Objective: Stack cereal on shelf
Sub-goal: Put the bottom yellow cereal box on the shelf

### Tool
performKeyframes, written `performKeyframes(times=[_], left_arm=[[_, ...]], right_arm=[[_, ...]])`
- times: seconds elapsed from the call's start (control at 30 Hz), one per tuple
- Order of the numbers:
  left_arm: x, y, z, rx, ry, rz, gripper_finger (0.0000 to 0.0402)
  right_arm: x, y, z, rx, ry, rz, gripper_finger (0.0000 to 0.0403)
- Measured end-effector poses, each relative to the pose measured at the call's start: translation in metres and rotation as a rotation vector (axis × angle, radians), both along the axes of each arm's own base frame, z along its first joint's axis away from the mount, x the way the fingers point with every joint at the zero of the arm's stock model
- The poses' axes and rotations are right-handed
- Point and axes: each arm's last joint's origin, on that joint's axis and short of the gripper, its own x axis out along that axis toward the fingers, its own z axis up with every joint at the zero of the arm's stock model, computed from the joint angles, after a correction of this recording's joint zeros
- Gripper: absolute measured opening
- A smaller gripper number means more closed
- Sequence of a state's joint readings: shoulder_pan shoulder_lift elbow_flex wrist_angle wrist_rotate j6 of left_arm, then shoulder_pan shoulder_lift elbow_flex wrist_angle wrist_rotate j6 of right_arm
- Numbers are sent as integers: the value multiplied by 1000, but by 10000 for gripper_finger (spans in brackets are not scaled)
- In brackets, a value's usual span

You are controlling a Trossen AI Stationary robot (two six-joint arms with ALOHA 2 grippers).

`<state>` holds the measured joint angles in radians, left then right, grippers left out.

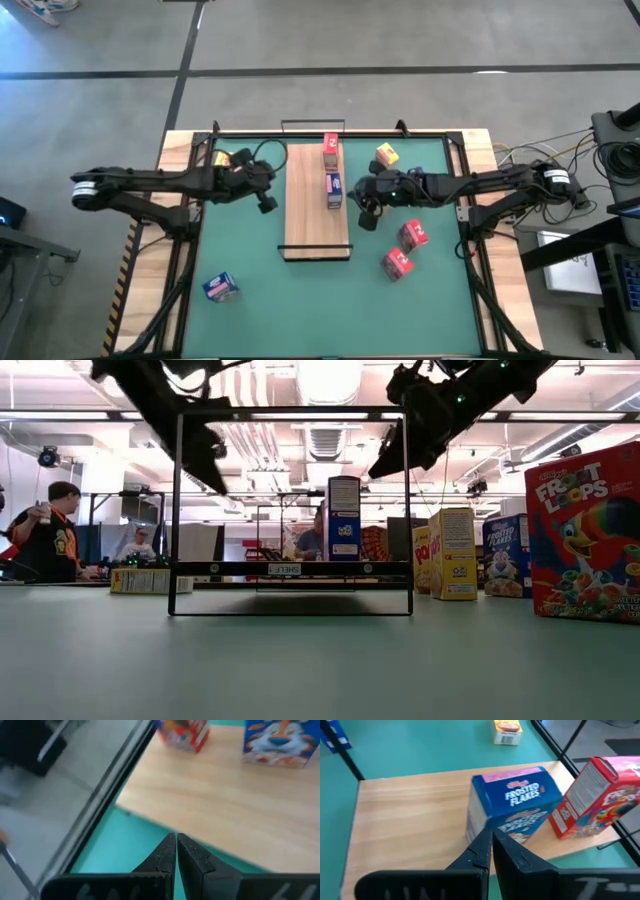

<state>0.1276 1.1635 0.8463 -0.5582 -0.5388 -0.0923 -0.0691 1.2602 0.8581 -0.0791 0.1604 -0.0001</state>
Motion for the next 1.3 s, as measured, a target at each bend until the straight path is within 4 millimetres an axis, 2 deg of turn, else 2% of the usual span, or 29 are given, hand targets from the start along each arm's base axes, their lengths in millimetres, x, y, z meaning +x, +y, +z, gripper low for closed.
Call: performKeyframes(times=[0.2,0.4,0.47,0.67,0.93,1.1,1.3], left_arm=[[-18,-5,5,-130,-30,44,0],[-21,-9,8,-166,-44,16,0],[-21,-9,8,-161,-39,7,0],[-21,-9,8,-153,-33,-2,0],[-22,-7,9,-87,-14,17,0],[-23,-6,10,-26,15,18,0],[-26,-3,11,117,61,99,0]], right_arm=[[0,8,2,9,-9,23,9],[-10,10,9,130,-29,-47,9],[-17,10,12,186,22,-92,9],[-30,6,39,374,198,-295,9],[-25,6,66,481,269,-428,14],[-23,3,76,538,316,-530,52],[-24,-6,73,609,410,-716,139]])
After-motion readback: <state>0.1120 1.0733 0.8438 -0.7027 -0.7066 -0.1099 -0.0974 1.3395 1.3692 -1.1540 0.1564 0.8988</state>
